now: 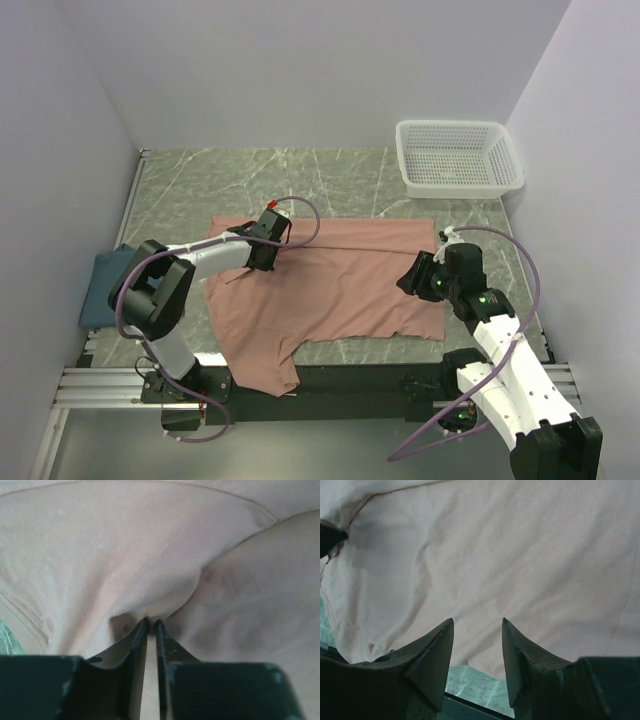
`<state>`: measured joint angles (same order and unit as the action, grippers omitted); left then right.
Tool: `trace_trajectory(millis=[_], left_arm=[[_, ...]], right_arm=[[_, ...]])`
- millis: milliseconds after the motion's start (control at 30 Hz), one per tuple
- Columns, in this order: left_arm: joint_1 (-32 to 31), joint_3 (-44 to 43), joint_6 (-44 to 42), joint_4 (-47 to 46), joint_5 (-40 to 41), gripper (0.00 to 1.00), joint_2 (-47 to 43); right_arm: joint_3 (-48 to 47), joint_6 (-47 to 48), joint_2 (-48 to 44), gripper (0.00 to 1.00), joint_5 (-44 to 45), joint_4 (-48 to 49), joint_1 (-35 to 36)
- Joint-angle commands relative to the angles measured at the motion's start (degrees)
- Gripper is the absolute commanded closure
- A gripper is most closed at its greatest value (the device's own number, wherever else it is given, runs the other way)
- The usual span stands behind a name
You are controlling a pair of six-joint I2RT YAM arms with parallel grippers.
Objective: Fold and stack the t-shirts
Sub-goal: Fold the tshirt
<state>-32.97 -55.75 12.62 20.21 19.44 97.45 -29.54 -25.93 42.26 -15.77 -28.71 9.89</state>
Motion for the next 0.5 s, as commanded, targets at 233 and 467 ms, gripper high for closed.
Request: trace_trajectory(millis=[233,467], left_arm=[[-0.08,-5.24,2.75,8.88,-5.64,0.99,-5.25],[-0.07,-8.85,5.22,14.86,-11.88,0.94,-6.31]], right_arm=[[0.10,-0.08,-0.43,0.50,-0.23,2.17,0.39],[0.10,0.27,-0.16,0.50,-1.37,2.52,0.31]])
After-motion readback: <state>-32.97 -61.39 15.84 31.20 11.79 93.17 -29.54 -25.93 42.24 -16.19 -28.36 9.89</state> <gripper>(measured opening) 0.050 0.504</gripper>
